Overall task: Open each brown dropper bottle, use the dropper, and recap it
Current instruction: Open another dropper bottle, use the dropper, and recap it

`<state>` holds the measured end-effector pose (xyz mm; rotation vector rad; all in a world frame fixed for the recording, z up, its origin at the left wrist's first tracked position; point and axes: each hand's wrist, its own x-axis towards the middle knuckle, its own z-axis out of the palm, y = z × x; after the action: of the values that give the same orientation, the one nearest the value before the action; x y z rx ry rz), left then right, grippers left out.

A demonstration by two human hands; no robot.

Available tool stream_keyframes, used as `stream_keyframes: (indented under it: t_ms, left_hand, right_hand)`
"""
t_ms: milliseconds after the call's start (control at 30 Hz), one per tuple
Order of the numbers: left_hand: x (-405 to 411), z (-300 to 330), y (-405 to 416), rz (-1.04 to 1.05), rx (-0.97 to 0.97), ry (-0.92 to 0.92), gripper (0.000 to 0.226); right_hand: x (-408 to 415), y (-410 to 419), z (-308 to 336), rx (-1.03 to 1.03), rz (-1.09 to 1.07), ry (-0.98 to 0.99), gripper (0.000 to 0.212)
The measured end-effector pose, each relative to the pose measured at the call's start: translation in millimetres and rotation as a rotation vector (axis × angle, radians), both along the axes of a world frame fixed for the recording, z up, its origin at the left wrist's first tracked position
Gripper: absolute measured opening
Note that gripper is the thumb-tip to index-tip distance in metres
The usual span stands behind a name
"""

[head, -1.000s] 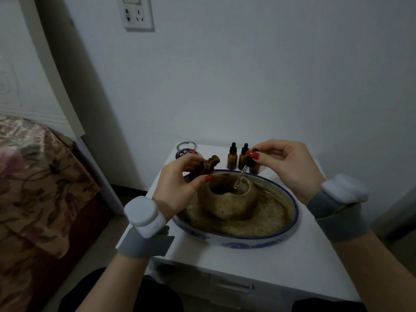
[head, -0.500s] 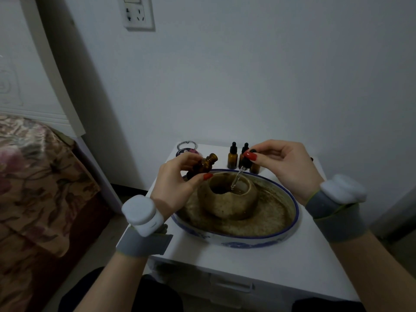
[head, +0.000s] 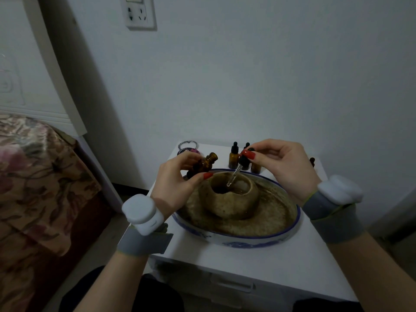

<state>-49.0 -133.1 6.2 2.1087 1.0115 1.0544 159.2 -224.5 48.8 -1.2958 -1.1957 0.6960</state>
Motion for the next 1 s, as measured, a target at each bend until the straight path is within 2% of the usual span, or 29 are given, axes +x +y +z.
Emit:
stream_keyframes:
  t_ms: [1000]
  left_hand:
    - [-0.1,0.8,0.7,0.02,-0.01,-0.013,0.031]
  right_hand:
    - [-9.0,3.3,-3.8,-0.011,-0.011,-0.023,0.014]
